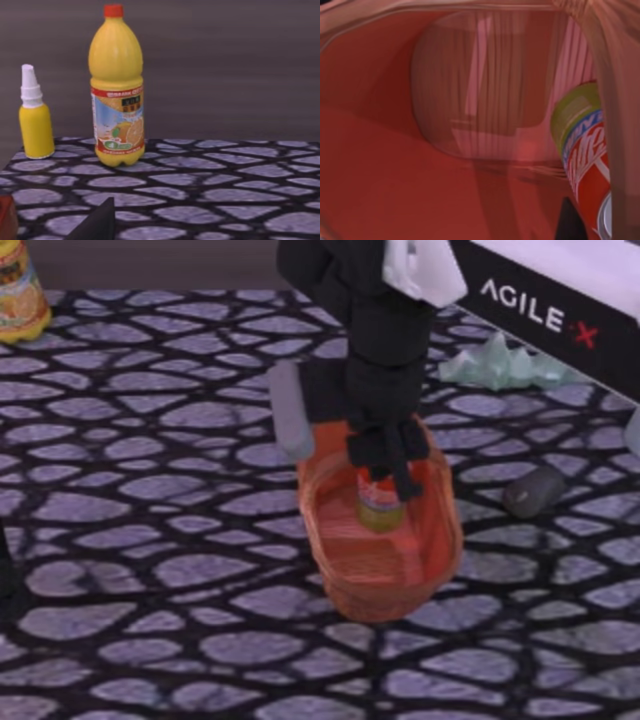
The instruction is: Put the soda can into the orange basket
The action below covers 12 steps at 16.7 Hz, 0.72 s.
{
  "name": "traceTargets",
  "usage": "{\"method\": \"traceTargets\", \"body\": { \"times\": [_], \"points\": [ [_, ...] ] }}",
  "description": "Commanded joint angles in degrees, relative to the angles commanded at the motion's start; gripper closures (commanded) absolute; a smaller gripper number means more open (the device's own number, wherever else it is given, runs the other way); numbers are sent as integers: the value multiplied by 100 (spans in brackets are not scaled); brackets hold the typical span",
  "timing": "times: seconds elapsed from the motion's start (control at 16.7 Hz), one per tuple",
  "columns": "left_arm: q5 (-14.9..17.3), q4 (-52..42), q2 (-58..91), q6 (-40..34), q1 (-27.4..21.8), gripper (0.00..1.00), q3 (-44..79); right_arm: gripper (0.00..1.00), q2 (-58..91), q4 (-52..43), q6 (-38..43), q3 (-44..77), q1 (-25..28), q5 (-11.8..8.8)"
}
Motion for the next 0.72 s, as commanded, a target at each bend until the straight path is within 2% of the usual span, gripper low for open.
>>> {"method": "traceTargets", "body": {
  "times": [0.3,0.72],
  "points": [
    [0,0,0,0,0,0,0,100,5,-101,-30,106,-15,3],
    [0,0,0,0,0,0,0,100,-58,-1114,-206,1059,-160,1]
  ]
}}
